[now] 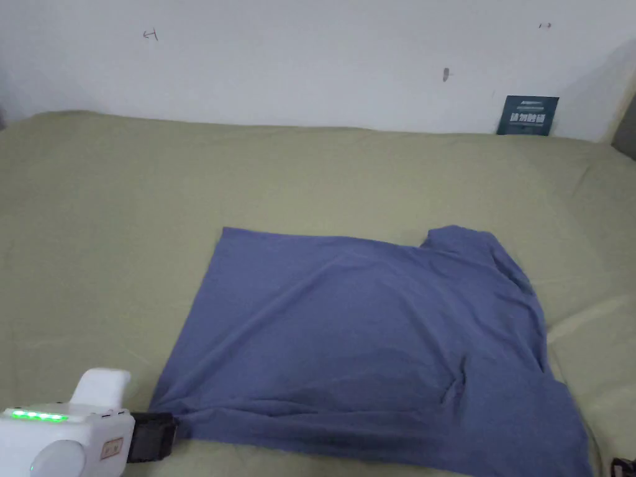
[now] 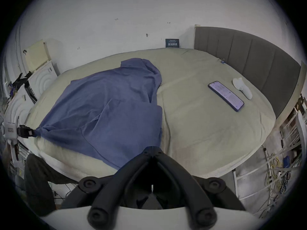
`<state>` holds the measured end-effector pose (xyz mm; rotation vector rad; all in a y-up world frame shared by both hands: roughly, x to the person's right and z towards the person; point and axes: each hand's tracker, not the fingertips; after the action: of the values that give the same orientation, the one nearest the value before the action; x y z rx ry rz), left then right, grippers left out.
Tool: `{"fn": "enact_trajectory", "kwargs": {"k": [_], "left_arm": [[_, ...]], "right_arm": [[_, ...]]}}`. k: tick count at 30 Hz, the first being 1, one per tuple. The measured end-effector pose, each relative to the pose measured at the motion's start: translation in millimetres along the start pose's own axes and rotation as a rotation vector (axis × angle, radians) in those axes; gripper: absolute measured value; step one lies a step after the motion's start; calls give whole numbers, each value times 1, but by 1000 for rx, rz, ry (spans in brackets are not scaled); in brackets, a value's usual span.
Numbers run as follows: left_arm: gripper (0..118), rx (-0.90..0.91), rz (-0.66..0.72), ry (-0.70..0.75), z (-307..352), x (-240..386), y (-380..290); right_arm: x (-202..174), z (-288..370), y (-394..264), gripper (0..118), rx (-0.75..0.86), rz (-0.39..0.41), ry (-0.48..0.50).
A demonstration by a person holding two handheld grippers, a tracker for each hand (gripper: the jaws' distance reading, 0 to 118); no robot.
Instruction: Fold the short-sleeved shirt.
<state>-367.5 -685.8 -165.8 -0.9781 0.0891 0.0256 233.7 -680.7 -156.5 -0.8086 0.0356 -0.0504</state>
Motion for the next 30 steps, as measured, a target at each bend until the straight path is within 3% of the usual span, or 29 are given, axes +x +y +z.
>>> {"fn": "enact_trajectory", "kwargs": {"k": [1, 2, 3, 4, 9, 10, 12, 13, 14, 15, 19, 21, 22, 23, 24, 28, 30], "left_arm": [[95, -15, -2, -1, -2, 0, 1], [60, -19, -1, -6, -3, 1, 1], [16, -24, -6, -6, 1, 4, 2], [5, -22, -9, -14, 0, 6, 1], [5, -10, -24, -18, 9, 18, -2], [5, -9, -16, -21, 10, 18, -2], [5, -10, -2, -30, 12, 15, -1], [5, -9, 2, -36, 13, 15, -1], [5, -8, 5, -40, 14, 17, -2], [5, -7, 3, -39, 15, 15, 0], [5, 3, 16, -41, 17, 15, 2], [5, 3, 23, -35, 16, 16, 2], [5, 2, 26, -38, 16, 15, 1], [5, 0, 29, -39, 16, 12, 2], [5, -4, 30, -39, 15, 12, 2], [5, 0, 35, -62, 21, 6, 11], [5, 23, 33, -65, 26, 4, 22]], "right_arm": [[-1, 1, 0, 0, -7, 0, 2], [-4, 4, 0, 0, -10, -3, 2], [-4, 3, 0, 0, -14, -5, 3], [-3, 2, -1, 0, -18, -7, 3], [-13, 9, -3, 0, -36, -14, 19], [-11, 8, -3, 10, -40, -15, 23], [-12, 8, -2, 98, -54, -20, 49], [-14, 5, -1, 118, -68, -22, 59], [-13, 0, -1, 107, -115, -18, 74], [-16, -6, -13, 102, -48, -37, 87], [-25, -31, -29, 100, -133, 51, 61], [-27, -44, -40, 87, -190, 58, 75], [-25, -43, -33, 66, -197, 59, 75], [-26, -47, -34, 10, -216, 65, 65], [-27, -50, -39, 1, -221, 65, 73], [4, -22, 9, 1, -136, 35, 63], [-11, -1, 34, 1, -80, 29, 64]]}}
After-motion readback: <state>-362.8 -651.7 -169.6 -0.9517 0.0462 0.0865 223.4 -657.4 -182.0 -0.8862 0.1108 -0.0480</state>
